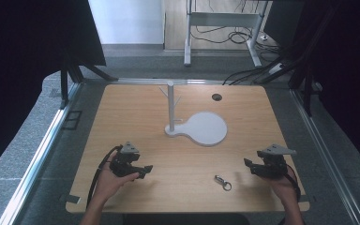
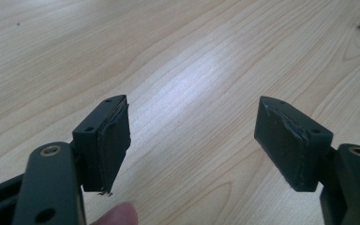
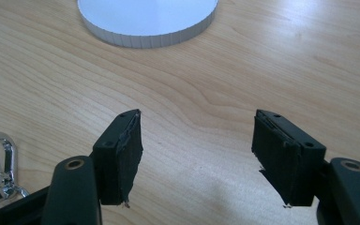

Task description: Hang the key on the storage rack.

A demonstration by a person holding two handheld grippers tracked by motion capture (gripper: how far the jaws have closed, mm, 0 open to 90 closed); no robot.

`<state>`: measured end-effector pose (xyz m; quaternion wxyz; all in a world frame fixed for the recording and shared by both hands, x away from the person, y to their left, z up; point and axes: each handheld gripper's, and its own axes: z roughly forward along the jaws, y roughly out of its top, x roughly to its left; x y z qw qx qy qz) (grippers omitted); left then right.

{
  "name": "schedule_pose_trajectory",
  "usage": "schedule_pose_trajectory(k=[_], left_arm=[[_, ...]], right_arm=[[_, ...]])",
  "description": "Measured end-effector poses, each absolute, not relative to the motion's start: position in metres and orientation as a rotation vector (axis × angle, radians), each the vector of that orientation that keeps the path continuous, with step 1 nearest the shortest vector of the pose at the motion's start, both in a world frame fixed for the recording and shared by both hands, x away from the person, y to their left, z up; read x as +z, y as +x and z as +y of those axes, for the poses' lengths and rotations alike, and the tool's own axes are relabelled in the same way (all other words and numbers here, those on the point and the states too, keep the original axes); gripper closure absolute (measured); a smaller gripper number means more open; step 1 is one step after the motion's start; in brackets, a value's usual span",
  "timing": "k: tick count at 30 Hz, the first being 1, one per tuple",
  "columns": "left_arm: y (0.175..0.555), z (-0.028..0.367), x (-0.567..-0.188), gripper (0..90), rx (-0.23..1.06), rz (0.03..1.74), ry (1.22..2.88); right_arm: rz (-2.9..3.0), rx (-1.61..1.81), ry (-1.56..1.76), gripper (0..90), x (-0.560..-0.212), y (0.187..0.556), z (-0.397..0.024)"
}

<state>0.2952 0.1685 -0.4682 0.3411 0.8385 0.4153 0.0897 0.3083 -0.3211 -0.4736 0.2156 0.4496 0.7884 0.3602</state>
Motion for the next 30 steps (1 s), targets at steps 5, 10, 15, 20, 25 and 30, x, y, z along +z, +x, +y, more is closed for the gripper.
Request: schedule_pose_trajectory(k=[5,10,15,20,25,30], left_arm=[[0.292,0.167,-0.466,27.2,0.214,1.065,2.165],[0.289,0.169,-0.465,27.1,0.216,1.068,2.143],[0.285,0.173,-0.459,27.2,0.217,1.051,2.118],[0.291,0.172,-0.463,26.4,0.210,1.065,2.110],[0.290,0.165,-0.459,25.2,0.207,1.034,2.110],[0.289,0.166,-0.456,25.5,0.211,1.026,2.104]], right_arm=[[2.202,0.962,1.230,37.6,-0.475,0.312,-0.324],[2.198,0.977,1.266,44.6,-0.476,0.308,-0.333],[2.252,1.008,1.242,49.8,-0.466,0.307,-0.333],[2.332,0.986,1.219,51.9,-0.470,0.313,-0.322],[2.321,1.039,1.216,55.0,-0.457,0.306,-0.321],[2.344,1.025,1.178,56.3,-0.447,0.297,-0.315]])
